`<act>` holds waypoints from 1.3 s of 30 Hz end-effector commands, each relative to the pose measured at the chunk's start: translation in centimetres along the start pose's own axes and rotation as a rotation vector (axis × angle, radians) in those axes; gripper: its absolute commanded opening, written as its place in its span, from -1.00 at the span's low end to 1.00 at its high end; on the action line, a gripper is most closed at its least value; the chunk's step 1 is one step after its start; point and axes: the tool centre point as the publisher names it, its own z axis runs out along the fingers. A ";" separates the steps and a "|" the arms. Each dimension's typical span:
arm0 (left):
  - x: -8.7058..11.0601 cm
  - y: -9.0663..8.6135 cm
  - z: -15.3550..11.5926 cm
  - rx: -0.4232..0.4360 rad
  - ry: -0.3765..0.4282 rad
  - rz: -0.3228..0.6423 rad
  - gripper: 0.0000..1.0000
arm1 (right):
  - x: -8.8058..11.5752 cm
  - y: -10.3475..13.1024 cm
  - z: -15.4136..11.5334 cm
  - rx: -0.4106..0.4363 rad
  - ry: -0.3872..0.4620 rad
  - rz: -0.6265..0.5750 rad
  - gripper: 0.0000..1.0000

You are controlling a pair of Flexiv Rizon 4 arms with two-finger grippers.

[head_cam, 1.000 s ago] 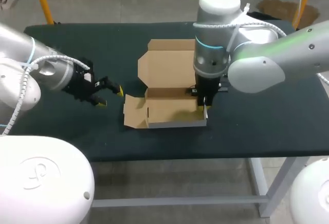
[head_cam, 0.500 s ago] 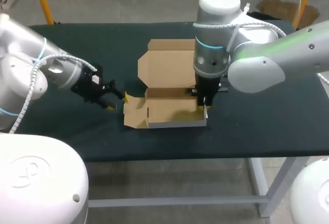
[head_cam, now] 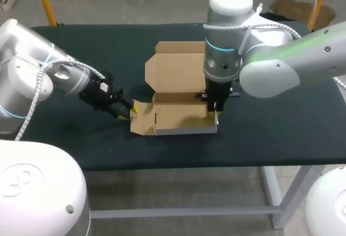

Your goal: Assemble the packaging by folding the flat box into shape, placing the metal phone stand inside, and closing the box properly

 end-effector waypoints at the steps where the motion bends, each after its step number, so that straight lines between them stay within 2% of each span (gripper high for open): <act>1: -0.3 -0.7 1.0 -0.035 0.015 -0.006 -0.15 | 0.1 0.1 -0.1 0.004 -0.002 0.000 -1.00; 5: -0.1 -0.5 1.7 -0.037 -0.012 -0.025 -0.20 | 0.1 0.1 -0.1 0.004 -0.002 0.000 -1.00; 7: 0.1 -0.5 2.0 -0.034 -0.032 -0.039 -0.41 | 0.1 0.1 -0.1 0.004 -0.002 0.000 -1.00; 9: 0.3 -0.5 2.0 -0.026 -0.044 -0.044 -0.87 | 0.1 0.1 -0.1 0.004 -0.002 0.000 -1.00; 10: 0.4 -0.6 1.9 -0.019 -0.059 -0.052 -1.00 | 0.1 0.1 -0.1 0.004 -0.002 0.000 -1.00; 16: 1.5 -0.8 1.7 0.008 -0.138 -0.080 -1.00 | 0.1 0.1 -0.1 0.004 -0.002 0.000 -1.00; 25: 3.3 -1.5 1.7 0.092 -0.344 -0.133 -1.00 | 0.1 0.1 -0.1 0.004 -0.002 0.000 -1.00; 34: 4.7 -1.7 2.1 0.126 -0.450 -0.142 -1.00 | 0.1 0.1 -0.1 0.004 -0.002 0.000 -1.00; 39: 5.4 -1.7 2.1 0.127 -0.466 -0.129 -1.00 | 0.1 0.1 -0.1 0.004 -0.002 0.000 -1.00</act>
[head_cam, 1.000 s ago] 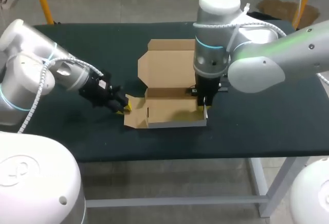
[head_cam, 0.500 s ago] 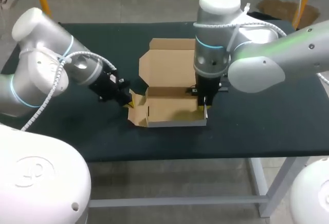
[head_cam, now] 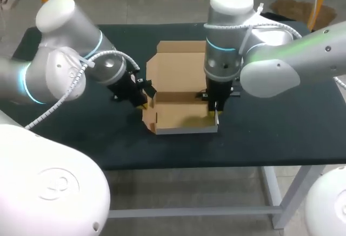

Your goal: Assemble the packaging by folding the flat box into shape, placing the metal phone stand inside, and closing the box properly

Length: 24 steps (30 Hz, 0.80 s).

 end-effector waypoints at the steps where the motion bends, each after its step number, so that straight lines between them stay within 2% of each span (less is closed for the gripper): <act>1: 1.0 0.3 0.3 0.007 -0.151 0.005 -0.98 | 0.3 0.0 0.0 0.004 -0.002 -0.001 -1.00; 8: 1.6 0.7 0.1 0.011 -0.170 0.030 -0.80 | 0.3 0.0 0.0 0.004 -0.002 -0.001 -1.00; 12: 1.5 0.8 -0.3 0.018 -0.156 0.038 -0.46 | 0.3 0.0 0.0 0.004 -0.002 -0.001 -1.00; 13: 1.4 0.8 -0.5 0.020 -0.151 0.037 -0.31 | 0.3 0.0 0.0 0.004 -0.002 -0.001 -1.00; 17: 0.3 0.9 -1.5 0.040 -0.081 0.020 -0.14 | 0.3 0.0 0.0 0.004 -0.002 -0.001 -1.00; 24: -3.6 0.4 -3.8 0.048 0.148 -0.027 0.05 | 0.3 0.0 0.0 0.004 -0.002 -0.001 -1.00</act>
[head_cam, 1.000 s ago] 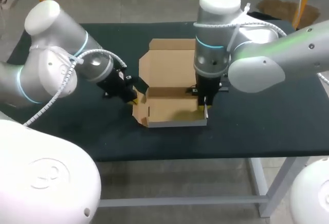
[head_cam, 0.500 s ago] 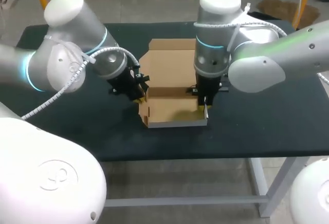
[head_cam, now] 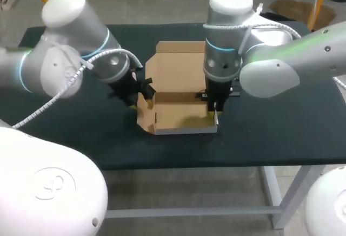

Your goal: Assemble the packaging by folding the flat box into shape, placing the metal phone stand inside, and closing the box properly

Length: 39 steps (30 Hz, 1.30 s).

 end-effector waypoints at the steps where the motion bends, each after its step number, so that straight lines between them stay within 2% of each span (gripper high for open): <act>1: -3.5 0.3 -1.9 -0.004 0.235 -0.014 0.07 | 0.1 0.0 -0.1 0.003 -0.003 0.000 -1.00; 3: -4.7 0.1 -2.1 -0.013 0.295 -0.025 -0.05 | 0.1 0.0 -0.1 0.003 -0.003 0.000 -1.00; 5: -5.5 0.0 -1.8 -0.016 0.316 -0.032 -0.10 | 0.1 0.0 -0.1 0.003 -0.003 0.000 -1.00; 9: -6.8 -0.1 -1.1 -0.029 0.351 -0.043 -0.49 | 0.1 0.0 -0.1 0.003 -0.003 0.000 -1.00; 10: -7.0 -0.1 -0.9 -0.034 0.363 -0.040 -0.69 | 0.1 0.0 -0.1 0.003 -0.003 0.000 -1.00; 11: -7.3 -0.1 -0.6 -0.033 0.377 -0.038 -1.00 | 0.1 0.0 -0.1 0.003 -0.003 0.000 -1.00; 24: -8.3 0.3 2.2 -0.075 0.517 -0.028 -1.00 | 0.1 0.0 -0.1 0.003 -0.003 0.000 -1.00; 33: -7.7 0.9 2.4 -0.125 0.626 0.018 -1.00 | 0.1 0.0 -0.1 0.003 -0.003 0.000 -1.00; 39: -7.0 1.4 2.9 -0.145 0.649 0.041 -1.00 | 0.1 0.0 -0.1 0.003 -0.003 0.000 -1.00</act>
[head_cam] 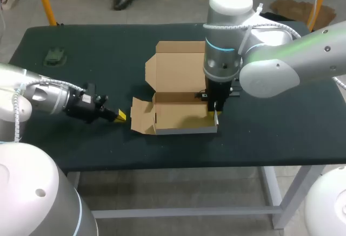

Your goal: Assemble the packaging by folding the flat box into shape, placing the metal phone stand inside, and closing the box properly

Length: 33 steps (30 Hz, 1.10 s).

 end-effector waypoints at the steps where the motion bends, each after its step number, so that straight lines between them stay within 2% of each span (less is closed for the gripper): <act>1: -0.3 -0.4 0.7 -0.017 0.024 0.006 -1.00 | 0.1 0.0 -0.1 0.003 -0.003 0.000 -1.00; 18: 0.9 -0.7 2.8 -0.069 0.036 0.043 -1.00 | 0.1 0.0 -0.1 0.003 -0.003 0.000 -1.00; 33: 1.5 -0.8 3.2 -0.070 0.044 0.056 -1.00 | 0.1 0.0 -0.1 0.003 -0.003 0.000 -1.00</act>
